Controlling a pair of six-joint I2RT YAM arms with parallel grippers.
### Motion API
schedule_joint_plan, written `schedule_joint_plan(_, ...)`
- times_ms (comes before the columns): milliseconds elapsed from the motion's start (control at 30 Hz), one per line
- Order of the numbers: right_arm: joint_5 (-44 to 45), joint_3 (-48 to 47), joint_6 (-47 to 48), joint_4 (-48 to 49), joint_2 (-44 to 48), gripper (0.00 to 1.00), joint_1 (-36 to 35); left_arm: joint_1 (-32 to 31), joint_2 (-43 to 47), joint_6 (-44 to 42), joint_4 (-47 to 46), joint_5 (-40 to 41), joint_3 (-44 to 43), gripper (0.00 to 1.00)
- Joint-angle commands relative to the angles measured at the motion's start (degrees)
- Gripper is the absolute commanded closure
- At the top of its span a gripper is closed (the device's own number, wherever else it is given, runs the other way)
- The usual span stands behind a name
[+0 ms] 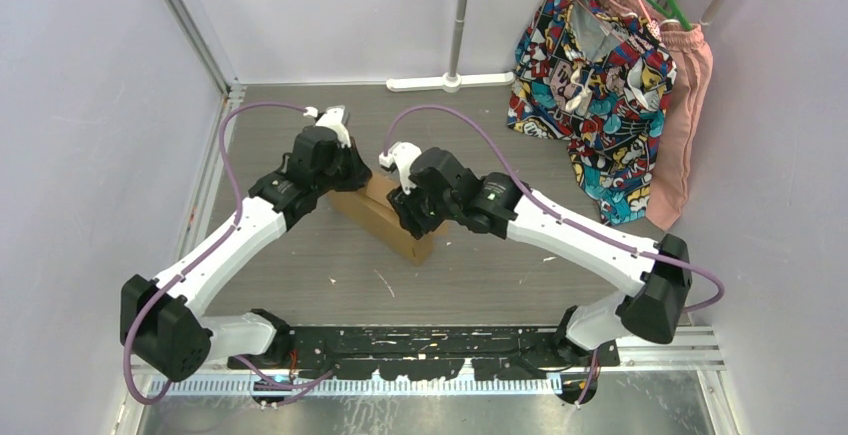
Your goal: Fold the paper box
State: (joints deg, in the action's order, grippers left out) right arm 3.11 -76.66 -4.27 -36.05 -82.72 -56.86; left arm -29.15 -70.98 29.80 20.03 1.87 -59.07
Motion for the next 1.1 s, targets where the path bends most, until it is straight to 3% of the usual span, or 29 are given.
schedule_joint_plan(0,-7.5,-0.3,-4.1,-1.7,5.3,0.54,-1.7,0.0,-2.0,0.1,4.2,1.0,1.4,1.00)
schedule_joint_plan(200,-2.4,7.2,-7.2,6.1,7.8,0.56,-11.3,-0.1,-3.6,0.1,4.2,0.9,0.8,1.00)
schedule_joint_plan(367,3.8,11.9,-8.0,14.9,4.6,0.55,-16.3,-0.1,-4.6,-0.2,5.3,0.4,-0.1,1.00)
schedule_joint_plan(667,16.8,17.3,-9.7,30.0,-4.6,0.54,-16.5,-0.1,-2.3,-0.6,8.9,-0.2,-0.4,1.00)
schedule_joint_plan(933,26.1,17.4,-13.3,33.5,-8.0,0.53,-13.8,-0.4,-1.1,-0.1,10.6,-1.6,-0.1,1.00)
schedule_joint_plan(1067,25.6,18.7,-14.5,33.5,-6.2,0.53,-10.7,-0.6,-1.7,0.0,11.0,-4.5,-0.7,1.00)
